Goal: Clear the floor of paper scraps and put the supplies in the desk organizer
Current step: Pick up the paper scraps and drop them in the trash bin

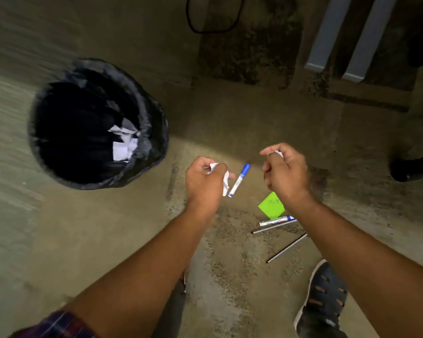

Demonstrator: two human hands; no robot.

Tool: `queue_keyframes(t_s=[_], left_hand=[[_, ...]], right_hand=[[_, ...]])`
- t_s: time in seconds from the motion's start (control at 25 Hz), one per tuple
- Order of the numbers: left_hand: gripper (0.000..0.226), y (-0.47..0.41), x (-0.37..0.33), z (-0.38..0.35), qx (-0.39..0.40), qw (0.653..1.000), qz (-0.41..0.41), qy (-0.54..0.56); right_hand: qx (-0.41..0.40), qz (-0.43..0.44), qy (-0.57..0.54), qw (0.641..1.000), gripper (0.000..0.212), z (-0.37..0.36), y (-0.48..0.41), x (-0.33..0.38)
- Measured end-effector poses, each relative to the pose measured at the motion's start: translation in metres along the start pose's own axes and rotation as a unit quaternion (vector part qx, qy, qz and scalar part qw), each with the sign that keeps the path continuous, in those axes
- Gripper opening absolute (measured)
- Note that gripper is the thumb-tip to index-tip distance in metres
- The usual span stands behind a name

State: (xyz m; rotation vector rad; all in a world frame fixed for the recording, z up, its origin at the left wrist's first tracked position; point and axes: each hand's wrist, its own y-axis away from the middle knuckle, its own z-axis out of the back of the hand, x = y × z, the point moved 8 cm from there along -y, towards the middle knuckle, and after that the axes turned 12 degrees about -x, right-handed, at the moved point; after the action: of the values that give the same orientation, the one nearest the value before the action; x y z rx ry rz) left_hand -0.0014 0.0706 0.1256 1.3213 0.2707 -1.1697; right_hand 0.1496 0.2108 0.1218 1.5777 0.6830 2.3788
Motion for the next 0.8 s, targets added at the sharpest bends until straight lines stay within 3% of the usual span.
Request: queue_keyframes(t_s=[0.24,0.44,0.8], left_hand=[[0.002,-0.05,-0.074,0.123,-0.084,0.992,0.009,0.094],[0.015,-0.117,-0.086,0.207,-0.128,0.983,0.087,0.102],[0.025,-0.194,-0.072,0.251,-0.143,0.974,0.151,0.087]], right_hand=[[0.079,0.005,-0.012,0.997,0.023,-0.141,0.072,0.09],[0.118,-0.005,0.02,0.993,0.015,-0.251,0.109,0.129],[0.125,-0.05,0.097,0.986,0.042,-0.333,0.109,0.116]])
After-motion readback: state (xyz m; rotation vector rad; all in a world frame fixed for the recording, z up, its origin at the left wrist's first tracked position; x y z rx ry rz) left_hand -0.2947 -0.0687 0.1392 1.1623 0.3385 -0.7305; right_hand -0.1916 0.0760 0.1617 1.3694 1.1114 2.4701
